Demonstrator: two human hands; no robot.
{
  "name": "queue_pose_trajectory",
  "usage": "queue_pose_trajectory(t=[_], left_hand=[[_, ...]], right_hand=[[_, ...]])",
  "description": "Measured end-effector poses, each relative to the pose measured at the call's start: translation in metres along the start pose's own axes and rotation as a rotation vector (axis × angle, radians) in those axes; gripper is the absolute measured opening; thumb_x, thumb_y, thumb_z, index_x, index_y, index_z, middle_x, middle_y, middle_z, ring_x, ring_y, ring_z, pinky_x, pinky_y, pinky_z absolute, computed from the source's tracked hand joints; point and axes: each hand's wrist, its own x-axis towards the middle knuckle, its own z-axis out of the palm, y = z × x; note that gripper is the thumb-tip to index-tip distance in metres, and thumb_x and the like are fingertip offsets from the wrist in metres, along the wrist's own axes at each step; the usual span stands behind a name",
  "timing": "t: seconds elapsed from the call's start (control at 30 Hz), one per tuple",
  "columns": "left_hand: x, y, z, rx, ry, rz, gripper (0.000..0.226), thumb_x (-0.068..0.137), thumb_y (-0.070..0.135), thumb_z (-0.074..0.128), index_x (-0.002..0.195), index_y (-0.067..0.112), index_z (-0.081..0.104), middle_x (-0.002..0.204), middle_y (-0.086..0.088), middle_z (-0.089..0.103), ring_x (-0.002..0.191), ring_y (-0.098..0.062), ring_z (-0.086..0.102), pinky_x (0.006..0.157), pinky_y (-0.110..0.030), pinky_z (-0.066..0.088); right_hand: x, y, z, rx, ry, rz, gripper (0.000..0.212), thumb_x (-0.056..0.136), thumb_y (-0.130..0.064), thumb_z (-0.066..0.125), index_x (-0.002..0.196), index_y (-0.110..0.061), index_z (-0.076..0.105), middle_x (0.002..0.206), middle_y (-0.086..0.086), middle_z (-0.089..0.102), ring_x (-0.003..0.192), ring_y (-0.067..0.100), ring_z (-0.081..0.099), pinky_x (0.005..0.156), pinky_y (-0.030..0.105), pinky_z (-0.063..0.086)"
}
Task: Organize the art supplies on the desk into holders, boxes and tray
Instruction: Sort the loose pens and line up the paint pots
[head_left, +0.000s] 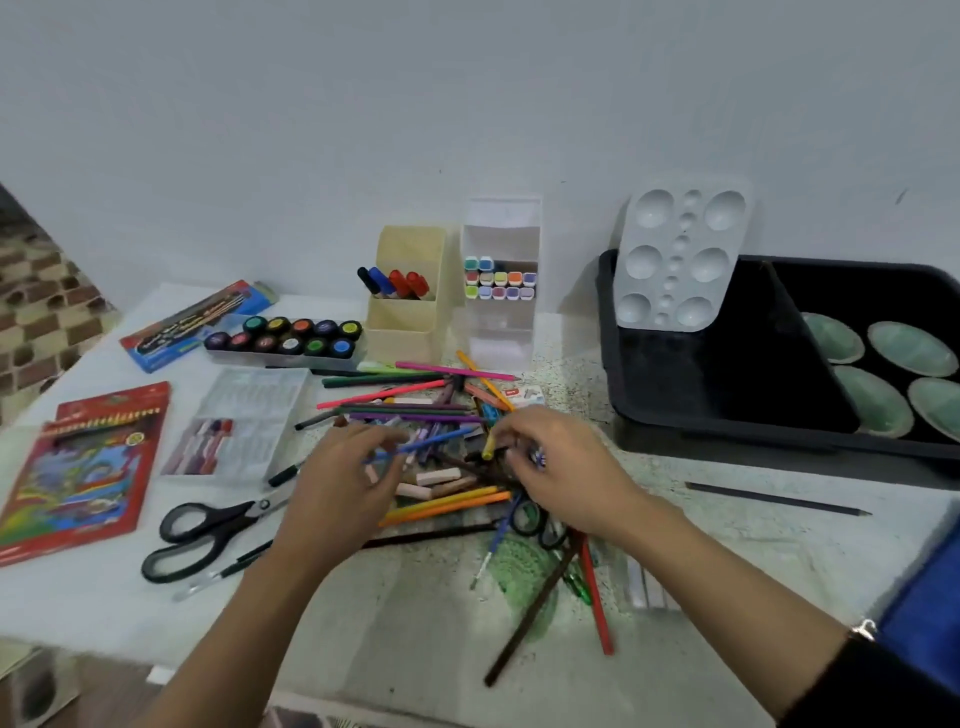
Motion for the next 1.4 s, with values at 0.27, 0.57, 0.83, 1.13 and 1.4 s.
queue_pose_trajectory(t=[0.27, 0.57, 0.83, 1.13, 1.4], left_hand=[[0.032, -0.065, -0.019, 0.057, -0.197, 0.159, 0.023, 0.09, 0.022, 0.073, 0.113, 0.023, 0.073, 0.104, 0.009, 0.06, 0.098, -0.012, 0.053, 0.082, -0.029, 0.047], [0.057, -0.091, -0.027, 0.006, -0.26, 0.204, 0.016, 0.095, 0.031, 0.065, 0.107, 0.022, 0.073, 0.094, 0.011, 0.059, 0.084, -0.01, 0.056, 0.073, -0.029, 0.049], [0.069, -0.081, -0.011, 0.146, -0.302, 0.223, 0.019, 0.097, 0.043, 0.06, 0.102, 0.028, 0.07, 0.097, 0.01, 0.055, 0.087, -0.014, 0.059, 0.069, -0.029, 0.046], [0.065, -0.095, -0.044, -0.227, -0.229, 0.1, 0.014, 0.099, 0.038, 0.062, 0.092, 0.025, 0.064, 0.072, 0.014, 0.062, 0.065, -0.005, 0.057, 0.061, -0.026, 0.048], [0.059, -0.168, -0.114, -0.353, -0.23, -0.087, 0.038, 0.099, 0.018, 0.059, 0.13, 0.038, 0.05, 0.085, 0.002, 0.062, 0.06, -0.012, 0.059, 0.051, -0.021, 0.047]], right_hand=[[0.045, -0.015, 0.023, -0.282, -0.217, 0.198, 0.048, 0.083, 0.0, 0.057, 0.121, -0.026, 0.07, 0.118, -0.001, 0.053, 0.11, 0.026, 0.044, 0.096, 0.044, 0.046], [0.057, -0.03, 0.041, -0.158, 0.059, 0.253, 0.019, 0.093, -0.024, 0.069, 0.112, -0.019, 0.072, 0.096, -0.008, 0.052, 0.092, 0.015, 0.051, 0.081, 0.033, 0.045], [0.069, -0.066, 0.066, 0.229, 0.142, 0.313, 0.022, 0.102, -0.026, 0.055, 0.086, -0.012, 0.057, 0.076, 0.0, 0.057, 0.071, 0.022, 0.056, 0.065, 0.034, 0.045], [0.086, -0.091, 0.081, 0.502, 0.164, 0.346, 0.013, 0.105, -0.027, 0.049, 0.096, -0.024, 0.058, 0.066, -0.001, 0.066, 0.048, 0.007, 0.05, 0.054, 0.024, 0.045], [0.114, -0.114, 0.114, 0.398, 0.01, 0.201, 0.021, 0.101, -0.031, 0.058, 0.115, -0.028, 0.073, 0.092, -0.01, 0.068, 0.084, 0.006, 0.06, 0.074, 0.024, 0.048]])
